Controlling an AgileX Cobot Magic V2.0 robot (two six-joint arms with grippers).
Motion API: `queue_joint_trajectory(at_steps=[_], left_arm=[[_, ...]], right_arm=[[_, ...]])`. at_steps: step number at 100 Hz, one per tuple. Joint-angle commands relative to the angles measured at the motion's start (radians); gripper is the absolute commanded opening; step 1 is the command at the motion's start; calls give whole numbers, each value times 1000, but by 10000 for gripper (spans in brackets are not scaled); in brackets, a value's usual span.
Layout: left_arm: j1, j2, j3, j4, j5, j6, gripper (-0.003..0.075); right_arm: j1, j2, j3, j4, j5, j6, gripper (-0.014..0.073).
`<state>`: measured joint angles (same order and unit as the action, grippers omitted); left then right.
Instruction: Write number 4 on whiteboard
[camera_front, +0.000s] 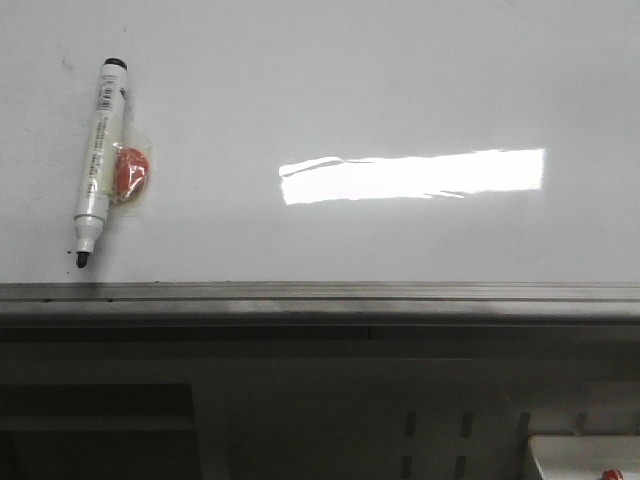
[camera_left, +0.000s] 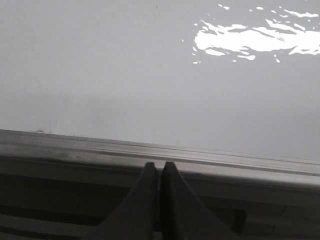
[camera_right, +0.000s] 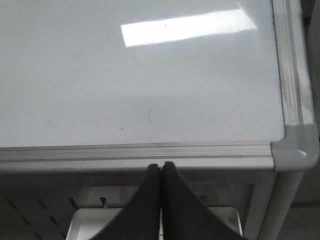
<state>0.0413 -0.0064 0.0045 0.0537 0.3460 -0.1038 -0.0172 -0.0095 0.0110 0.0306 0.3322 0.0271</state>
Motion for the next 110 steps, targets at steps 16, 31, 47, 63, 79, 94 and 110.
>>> queue_joint_trajectory(at_steps=[16,31,47,63,79,94,110], left_arm=[[0,-24,33,-7,-47,-8,-20],[0,-24,33,-7,-47,-8,-20],[0,-24,33,-7,-47,-8,-20],[0,-24,33,-7,-47,-8,-20],[0,-24,33,-7,-47,-8,-20],[0,-24,33,14,-51,-8,-20],[0,-24,33,14,-51,-8,-20]], right_arm=[[-7,-17,23,-4,-16,-3,-64],[-7,-17,23,-4,-16,-3,-64],[-7,-17,23,-4,-16,-3,-64],[-7,-17,23,-4,-16,-3,-64],[-7,-17,23,-4,-16,-3,-64],[-7,-17,23,-4,-16,-3,-64],[-7,-17,23,-4,-16,-3,-64]])
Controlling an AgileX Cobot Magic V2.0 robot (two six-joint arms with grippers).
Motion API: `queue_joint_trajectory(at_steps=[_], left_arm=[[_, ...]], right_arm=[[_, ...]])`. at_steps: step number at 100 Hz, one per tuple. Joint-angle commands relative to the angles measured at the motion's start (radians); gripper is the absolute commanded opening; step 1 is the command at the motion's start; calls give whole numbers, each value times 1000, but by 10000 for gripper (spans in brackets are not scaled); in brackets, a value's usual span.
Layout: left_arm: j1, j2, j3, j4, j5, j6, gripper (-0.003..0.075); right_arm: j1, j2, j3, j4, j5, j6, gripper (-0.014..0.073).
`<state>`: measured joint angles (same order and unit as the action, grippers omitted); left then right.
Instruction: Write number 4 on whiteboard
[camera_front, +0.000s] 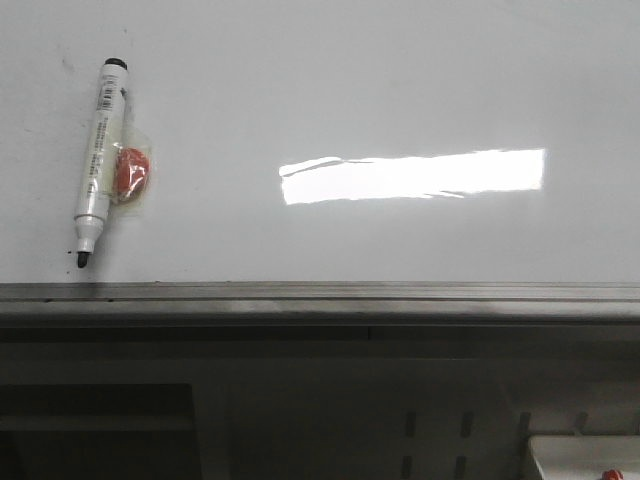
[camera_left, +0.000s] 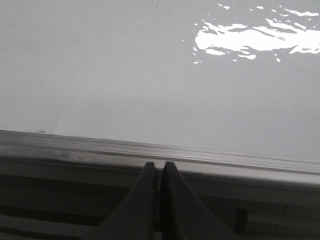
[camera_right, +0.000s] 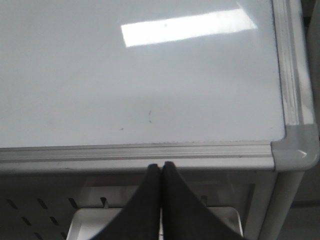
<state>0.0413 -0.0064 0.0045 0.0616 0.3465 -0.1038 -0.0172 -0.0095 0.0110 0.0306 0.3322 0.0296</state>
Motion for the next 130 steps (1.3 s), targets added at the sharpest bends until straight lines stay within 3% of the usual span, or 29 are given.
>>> queue_joint_trajectory(at_steps=[1,20,38,47,67,82,89,102,112,130], left_arm=[[0,-24,33,7,-52,-8,-20],[0,-24,33,20,-57,-6,-20],[0,-24,33,269,-85,-6,-20],[0,-24,33,295,-108,-6,-20],[0,-24,33,293,-359,-6,-20],[0,-24,33,293,-529,-6,-20],[0,-24,33,293,-572,-6,-20],[3,-24,27,164,-548,-33,-20],[6,-1,-16,6,-407,-35,-20],[13,152,-111,9,-365,-35,-20]], right_arm=[[-7,-17,23,-4,-16,-5,-64],[-7,-17,23,-4,-16,-5,-64],[-7,-15,23,-4,-16,-5,-64],[-7,-15,23,-4,-16,-5,-64],[-7,-15,23,60,-63,-5,-64],[-7,-6,23,27,-289,-5,-64],[-7,1,21,9,-312,-5,-64],[-7,47,6,43,-264,-5,-64],[-5,107,-44,52,-237,7,-64],[-3,299,-183,79,-147,12,-64]])
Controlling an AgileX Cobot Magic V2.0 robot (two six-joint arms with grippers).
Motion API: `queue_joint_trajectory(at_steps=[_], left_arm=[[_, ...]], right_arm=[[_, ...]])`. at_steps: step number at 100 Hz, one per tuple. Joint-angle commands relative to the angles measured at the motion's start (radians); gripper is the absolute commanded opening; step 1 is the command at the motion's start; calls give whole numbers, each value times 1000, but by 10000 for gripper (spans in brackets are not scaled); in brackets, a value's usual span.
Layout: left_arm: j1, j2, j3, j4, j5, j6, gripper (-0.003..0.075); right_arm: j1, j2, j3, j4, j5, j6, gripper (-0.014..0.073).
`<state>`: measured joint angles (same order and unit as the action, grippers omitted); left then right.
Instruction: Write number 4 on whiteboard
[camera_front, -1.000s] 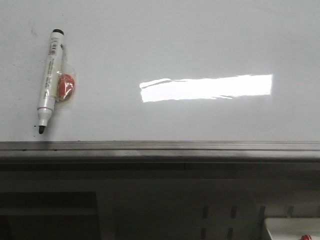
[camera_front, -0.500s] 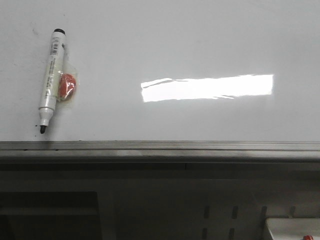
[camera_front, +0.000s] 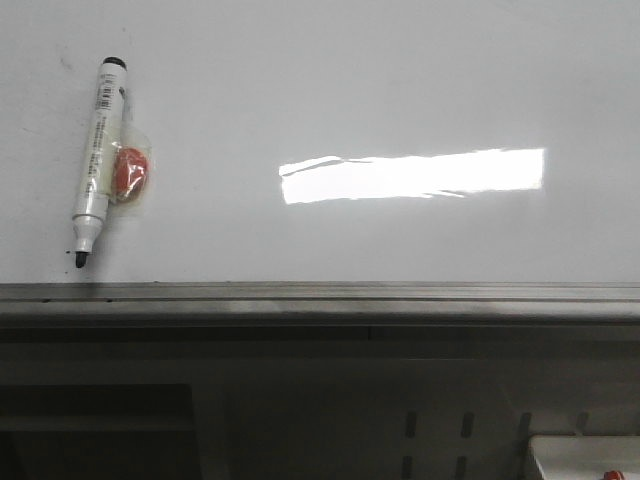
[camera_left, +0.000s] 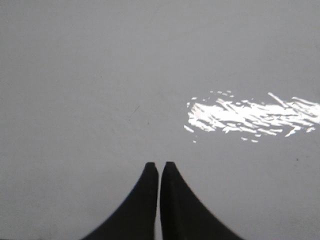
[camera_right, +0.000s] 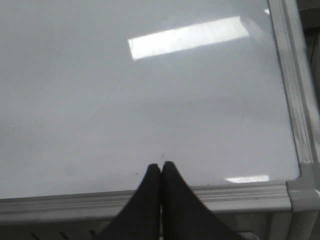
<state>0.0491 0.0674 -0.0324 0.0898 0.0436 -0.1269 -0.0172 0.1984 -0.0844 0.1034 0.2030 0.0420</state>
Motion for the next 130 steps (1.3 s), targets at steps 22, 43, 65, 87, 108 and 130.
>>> queue_joint_trajectory(at_steps=[22,43,65,87,108,130], left_arm=[[5,245,-170,-4,-22,0,43],[3,341,-167,-16,-154,0,493],[-109,463,-181,38,-273,0,490],[-487,572,-222,-10,-273,-49,489],[-705,769,-271,-70,-279,-49,448],[-733,933,-322,-140,-375,-51,447]], right_arm=[[-3,256,-139,6,16,-1,-64],[-3,281,-139,6,-29,-1,-64],[-3,281,-139,6,-26,-1,-64],[-3,281,-139,6,-28,-1,-64],[-3,281,-139,6,-35,-1,-64],[-3,281,-139,6,-35,-1,-64]])
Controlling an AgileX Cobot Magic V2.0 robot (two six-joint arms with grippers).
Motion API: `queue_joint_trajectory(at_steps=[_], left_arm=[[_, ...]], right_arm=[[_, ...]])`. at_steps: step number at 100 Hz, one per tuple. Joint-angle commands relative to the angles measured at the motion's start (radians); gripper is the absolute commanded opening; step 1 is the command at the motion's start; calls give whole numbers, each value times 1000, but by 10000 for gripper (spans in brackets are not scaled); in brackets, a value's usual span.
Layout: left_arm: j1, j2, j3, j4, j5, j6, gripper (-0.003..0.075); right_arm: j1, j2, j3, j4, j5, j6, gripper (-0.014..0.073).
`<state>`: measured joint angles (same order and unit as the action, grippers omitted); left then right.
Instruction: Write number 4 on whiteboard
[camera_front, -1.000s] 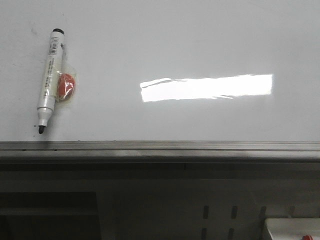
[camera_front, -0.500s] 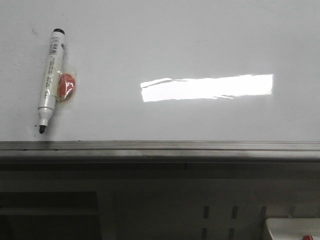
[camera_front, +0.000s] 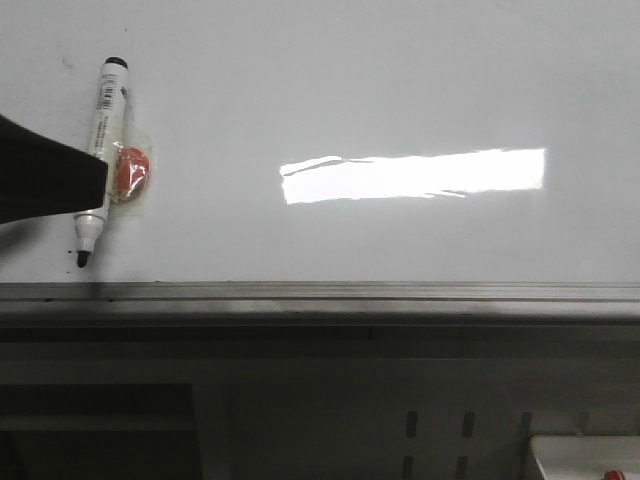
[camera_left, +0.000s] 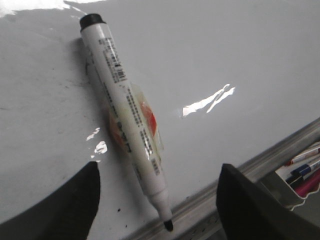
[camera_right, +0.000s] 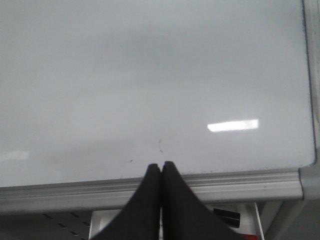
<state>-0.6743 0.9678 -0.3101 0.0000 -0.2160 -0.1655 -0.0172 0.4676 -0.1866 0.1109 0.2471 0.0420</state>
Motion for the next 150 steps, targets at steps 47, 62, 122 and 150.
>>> queue_joint_trajectory(at_steps=[47,62,122,150], left_arm=[[-11,118,-63,-114,-67,-110,110],[-11,125,-63,-105,-85,-110,-20],[-11,34,-63,733,-318,-110,-20],[-11,34,-63,823,-354,-110,-20]], right_arm=[[15,12,-39,-2,-79,-1,-64],[53,12,-96,-2,-10,-1,-64],[736,293,-503,-5,141,-3,642],[897,463,-619,-12,93,-28,507]])
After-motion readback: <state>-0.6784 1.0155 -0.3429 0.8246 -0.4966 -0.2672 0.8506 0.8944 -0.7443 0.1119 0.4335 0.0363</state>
